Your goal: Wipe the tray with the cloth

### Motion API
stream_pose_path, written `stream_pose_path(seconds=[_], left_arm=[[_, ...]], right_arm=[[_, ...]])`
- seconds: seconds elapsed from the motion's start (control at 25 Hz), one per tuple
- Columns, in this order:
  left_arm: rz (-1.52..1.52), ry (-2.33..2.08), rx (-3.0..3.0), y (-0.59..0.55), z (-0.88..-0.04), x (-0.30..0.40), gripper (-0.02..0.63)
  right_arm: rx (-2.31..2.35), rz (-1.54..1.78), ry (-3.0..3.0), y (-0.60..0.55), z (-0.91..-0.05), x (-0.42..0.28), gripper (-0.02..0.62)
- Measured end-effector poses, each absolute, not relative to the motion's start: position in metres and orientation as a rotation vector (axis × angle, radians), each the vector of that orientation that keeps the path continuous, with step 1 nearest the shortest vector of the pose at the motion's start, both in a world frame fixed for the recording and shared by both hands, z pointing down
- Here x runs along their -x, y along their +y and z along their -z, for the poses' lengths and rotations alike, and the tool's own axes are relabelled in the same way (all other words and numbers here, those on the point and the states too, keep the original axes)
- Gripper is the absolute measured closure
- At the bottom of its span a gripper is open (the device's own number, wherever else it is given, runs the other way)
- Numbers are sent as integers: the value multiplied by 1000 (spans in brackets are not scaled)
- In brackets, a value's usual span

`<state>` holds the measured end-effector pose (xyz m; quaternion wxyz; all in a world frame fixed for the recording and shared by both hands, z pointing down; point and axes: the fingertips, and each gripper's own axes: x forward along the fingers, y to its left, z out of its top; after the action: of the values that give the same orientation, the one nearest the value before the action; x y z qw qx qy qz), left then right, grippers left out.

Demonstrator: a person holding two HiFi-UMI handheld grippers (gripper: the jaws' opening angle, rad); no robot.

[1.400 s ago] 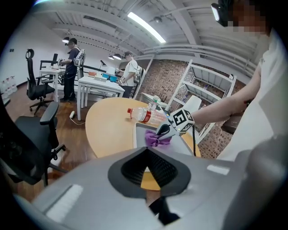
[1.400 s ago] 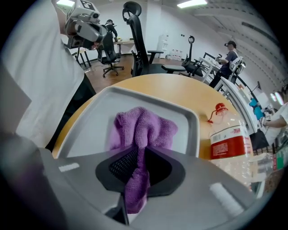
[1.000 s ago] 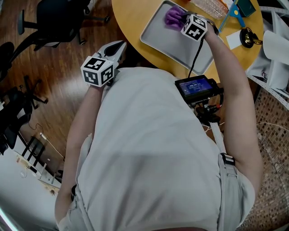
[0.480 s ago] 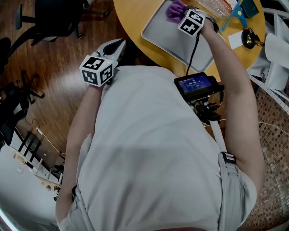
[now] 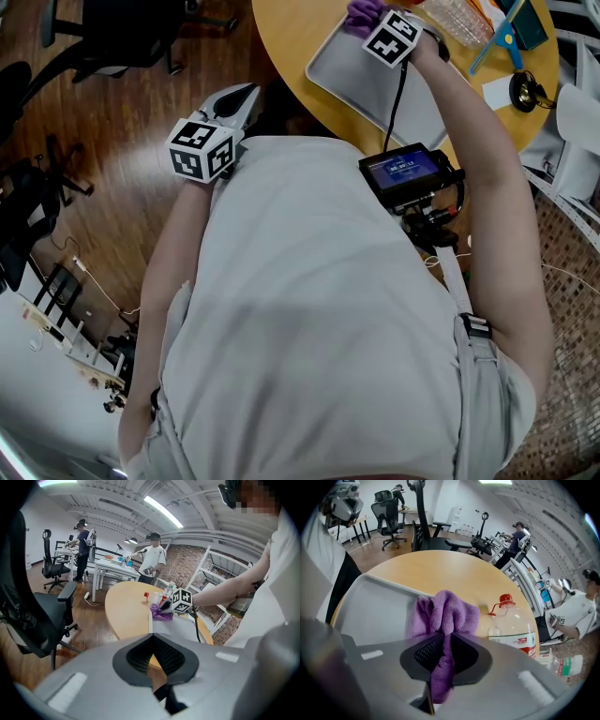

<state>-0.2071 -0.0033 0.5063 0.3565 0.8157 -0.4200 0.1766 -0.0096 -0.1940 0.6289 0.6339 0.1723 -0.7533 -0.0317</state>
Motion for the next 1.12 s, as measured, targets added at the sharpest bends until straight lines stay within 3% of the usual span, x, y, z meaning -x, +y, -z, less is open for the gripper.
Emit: stream_pose_path(seconds=[0.68,1.12], left_arm=[[-458,-985,-2171,-8,-509,199,606],[-436,-963,-2182,-6,-503,201,606]], right_arm=[[-32,402,-1647,-74,-647,54,549],[278,407,-1817,-12,-641,80,548]])
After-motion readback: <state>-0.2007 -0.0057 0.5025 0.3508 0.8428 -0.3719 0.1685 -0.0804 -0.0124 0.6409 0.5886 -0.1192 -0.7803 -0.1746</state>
